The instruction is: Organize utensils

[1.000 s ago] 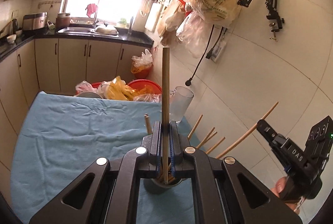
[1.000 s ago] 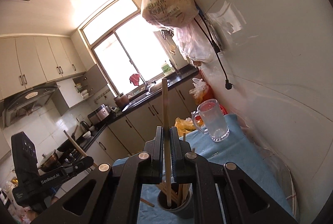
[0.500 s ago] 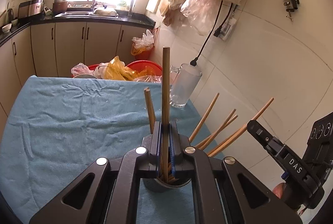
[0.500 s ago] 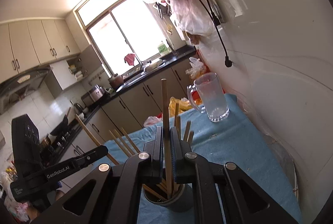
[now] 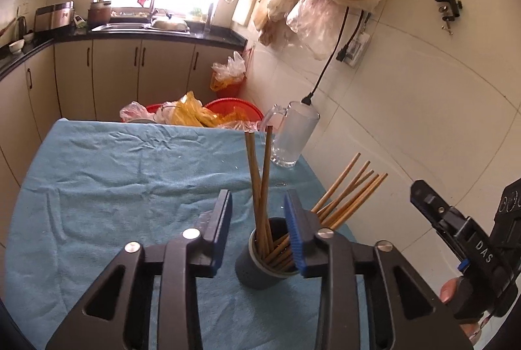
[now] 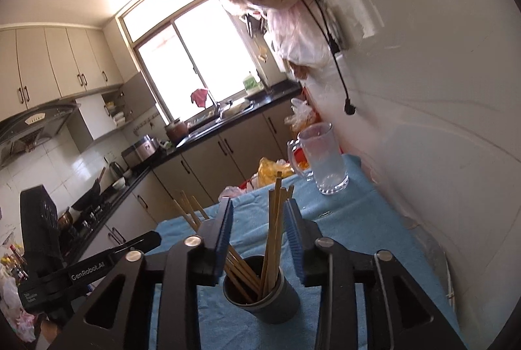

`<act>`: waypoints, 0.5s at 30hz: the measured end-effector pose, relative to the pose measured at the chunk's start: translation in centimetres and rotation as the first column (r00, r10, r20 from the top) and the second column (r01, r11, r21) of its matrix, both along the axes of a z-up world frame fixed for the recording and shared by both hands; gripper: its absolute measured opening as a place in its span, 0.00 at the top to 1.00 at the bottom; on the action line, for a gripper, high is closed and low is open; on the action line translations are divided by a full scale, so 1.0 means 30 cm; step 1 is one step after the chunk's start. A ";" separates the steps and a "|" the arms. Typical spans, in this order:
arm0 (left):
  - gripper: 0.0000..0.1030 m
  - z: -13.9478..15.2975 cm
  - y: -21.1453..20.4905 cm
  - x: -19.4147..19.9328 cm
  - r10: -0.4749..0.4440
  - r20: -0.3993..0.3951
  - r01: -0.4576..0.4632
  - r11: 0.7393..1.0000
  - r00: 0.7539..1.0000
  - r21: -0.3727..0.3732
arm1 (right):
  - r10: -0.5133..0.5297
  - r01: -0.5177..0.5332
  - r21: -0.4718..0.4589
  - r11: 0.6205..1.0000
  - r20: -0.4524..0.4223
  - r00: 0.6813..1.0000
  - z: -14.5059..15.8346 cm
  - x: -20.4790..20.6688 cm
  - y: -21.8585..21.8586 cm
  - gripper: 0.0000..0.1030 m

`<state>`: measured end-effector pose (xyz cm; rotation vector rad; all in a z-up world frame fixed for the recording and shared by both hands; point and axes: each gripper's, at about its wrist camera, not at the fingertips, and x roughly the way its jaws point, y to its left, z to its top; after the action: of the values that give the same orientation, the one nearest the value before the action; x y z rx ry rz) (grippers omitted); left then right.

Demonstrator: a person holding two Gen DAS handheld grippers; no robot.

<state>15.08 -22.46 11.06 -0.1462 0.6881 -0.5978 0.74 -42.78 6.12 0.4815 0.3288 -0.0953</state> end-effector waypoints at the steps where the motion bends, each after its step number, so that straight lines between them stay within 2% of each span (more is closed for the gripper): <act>1: 0.65 0.003 0.009 -0.012 0.001 0.003 -0.001 1.000 1.000 0.000 | -0.006 0.006 -0.002 1.000 0.007 1.000 0.005 -0.022 0.002 0.59; 3: 0.58 0.010 0.041 -0.061 0.016 0.031 -0.016 1.000 0.999 0.008 | -0.022 0.022 -0.014 1.000 0.014 1.000 0.011 -0.063 0.016 0.54; 8: 0.34 -0.013 0.121 -0.193 0.089 0.121 -0.097 0.994 0.989 0.060 | -0.069 0.068 -0.092 0.993 -0.008 0.998 -0.014 -0.176 0.067 0.37; 10: 0.32 -0.040 0.162 -0.248 0.112 0.137 -0.123 0.990 0.984 0.074 | -0.084 0.080 -0.126 0.989 -0.026 0.996 -0.033 -0.216 0.093 0.29; 15: 0.26 -0.117 0.243 -0.353 0.157 0.139 -0.175 0.977 0.978 0.123 | -0.102 0.085 -0.208 0.974 -0.071 0.992 -0.095 -0.305 0.160 0.20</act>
<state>4.47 -15.18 7.54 -0.0385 0.5824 -0.3948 -8.41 -37.97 3.26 0.2888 0.3717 -0.2388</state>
